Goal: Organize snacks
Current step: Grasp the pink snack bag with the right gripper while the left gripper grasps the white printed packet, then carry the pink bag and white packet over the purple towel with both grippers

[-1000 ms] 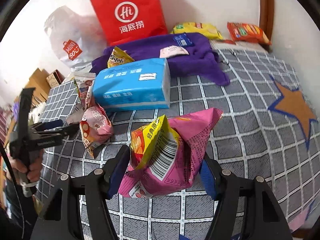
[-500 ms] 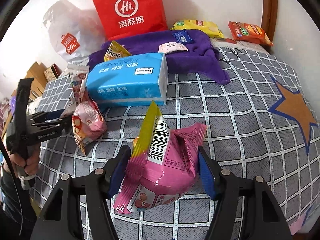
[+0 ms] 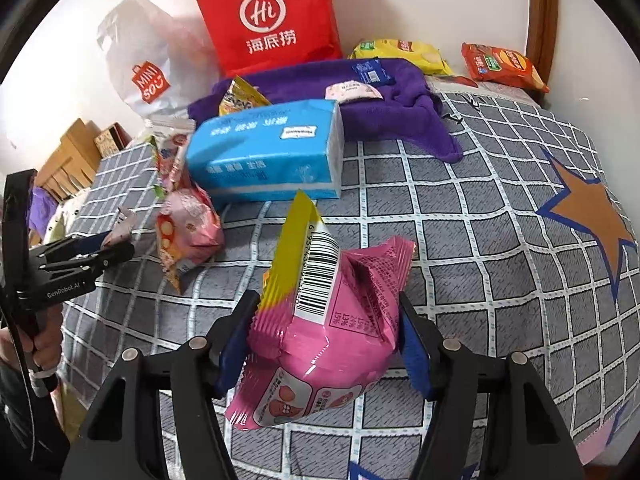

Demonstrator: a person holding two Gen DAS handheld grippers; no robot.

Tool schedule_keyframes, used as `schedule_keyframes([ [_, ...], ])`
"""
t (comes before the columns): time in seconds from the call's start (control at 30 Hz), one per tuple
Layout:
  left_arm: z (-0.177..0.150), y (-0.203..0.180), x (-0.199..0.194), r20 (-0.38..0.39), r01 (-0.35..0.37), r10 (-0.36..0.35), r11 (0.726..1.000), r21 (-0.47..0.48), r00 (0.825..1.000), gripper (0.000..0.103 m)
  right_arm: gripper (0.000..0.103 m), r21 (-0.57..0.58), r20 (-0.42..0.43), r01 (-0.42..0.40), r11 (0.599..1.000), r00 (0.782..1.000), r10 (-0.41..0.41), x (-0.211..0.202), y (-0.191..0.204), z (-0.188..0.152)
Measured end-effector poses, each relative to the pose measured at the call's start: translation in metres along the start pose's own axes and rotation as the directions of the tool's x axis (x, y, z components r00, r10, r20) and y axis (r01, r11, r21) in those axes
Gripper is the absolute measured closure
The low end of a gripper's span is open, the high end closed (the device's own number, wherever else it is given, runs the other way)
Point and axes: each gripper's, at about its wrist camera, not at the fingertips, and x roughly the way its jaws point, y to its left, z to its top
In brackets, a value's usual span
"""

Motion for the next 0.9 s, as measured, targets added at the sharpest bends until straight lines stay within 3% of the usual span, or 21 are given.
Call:
schedule_keyframes([
  [0.9,0.035,-0.047,-0.054,0.067,0.16,-0.16,0.987,0.001,0.985,0.049,0.038,-0.061,0.135,-0.021,0.998,0.99,0.03,-0.057,0.022,0.044],
])
